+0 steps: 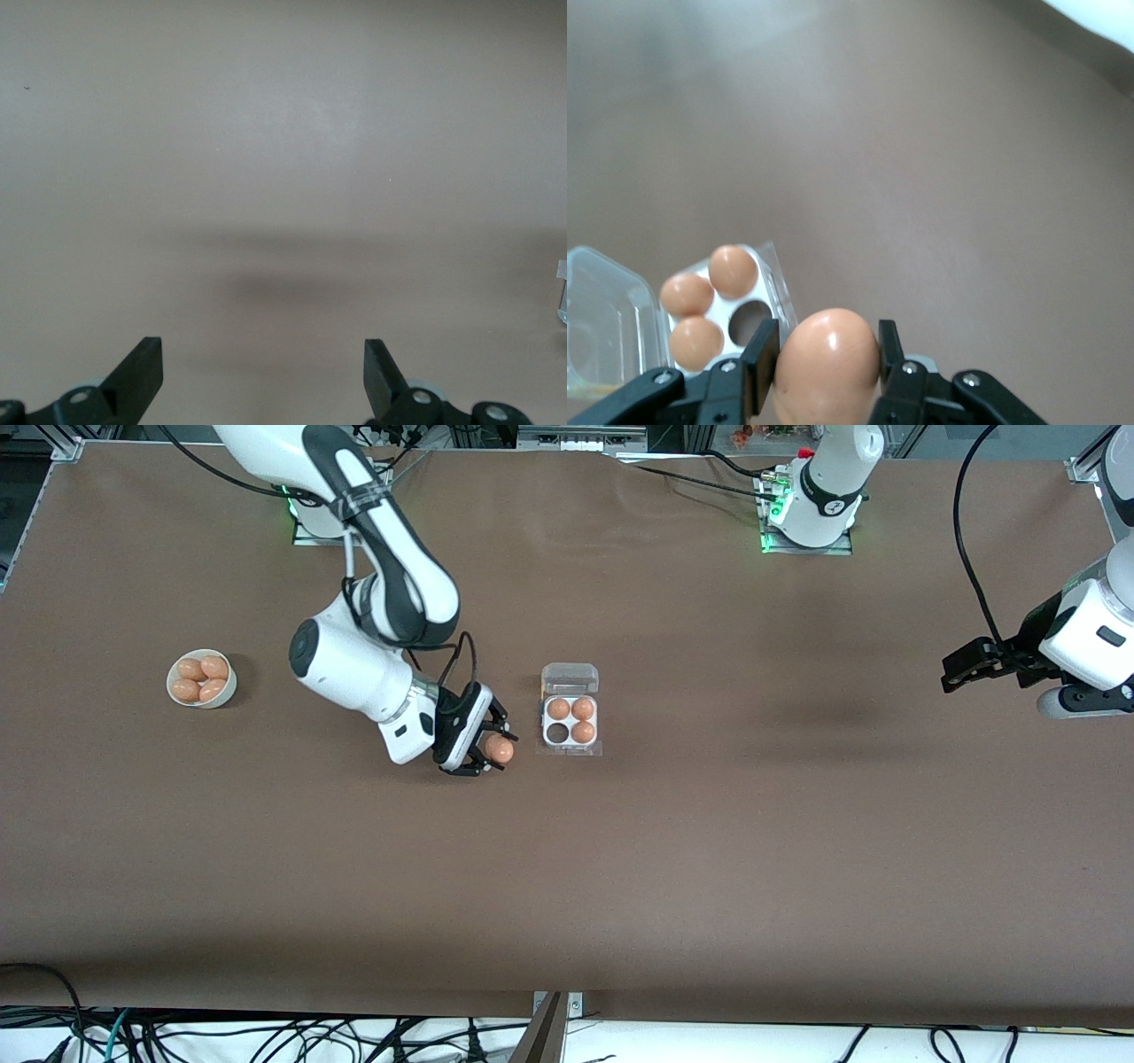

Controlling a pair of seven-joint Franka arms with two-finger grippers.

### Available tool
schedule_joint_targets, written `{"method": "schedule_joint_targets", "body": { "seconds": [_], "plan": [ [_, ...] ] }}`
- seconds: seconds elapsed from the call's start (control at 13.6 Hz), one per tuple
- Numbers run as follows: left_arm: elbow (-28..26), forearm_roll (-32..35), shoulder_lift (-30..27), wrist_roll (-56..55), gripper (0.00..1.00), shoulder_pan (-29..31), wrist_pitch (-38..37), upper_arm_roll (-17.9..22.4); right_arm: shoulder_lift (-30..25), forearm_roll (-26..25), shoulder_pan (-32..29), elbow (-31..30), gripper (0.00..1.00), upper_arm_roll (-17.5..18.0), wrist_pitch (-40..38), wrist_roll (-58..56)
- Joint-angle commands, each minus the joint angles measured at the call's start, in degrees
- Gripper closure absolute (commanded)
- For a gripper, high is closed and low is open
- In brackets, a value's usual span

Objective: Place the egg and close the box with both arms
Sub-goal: 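Lift the egg and carry it with the right gripper toward the carton, then lower the egg into the empty carton slot and open the right gripper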

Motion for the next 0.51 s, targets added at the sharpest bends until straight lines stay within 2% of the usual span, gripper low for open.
{"method": "schedule_joint_targets", "body": {
  "seconds": [0.0, 0.07, 0.22, 0.44],
  "plan": [
    [0.9, 0.4, 0.2, 0.0, 0.00, 0.3, -0.7, -0.3, 3.6, 12.5, -0.1, 2.9, 0.70, -0.5, -2.5, -10.5],
    [0.9, 0.4, 0.2, 0.0, 0.00, 0.3, -0.7, -0.3, 5.2, 16.9, -0.1, 4.3, 0.70, -0.5, -4.5, -13.4],
    [0.9, 0.4, 0.2, 0.0, 0.00, 0.3, -0.7, -0.3, 7.4, 22.4, -0.1, 6.1, 0.71, -0.6, -8.0, -16.9],
    [0.9, 0.5, 0.2, 0.0, 0.00, 0.3, -0.7, -0.3, 8.9, 25.2, 0.2, 6.4, 0.74, -0.5, -9.6, -20.1]
  ]
}}
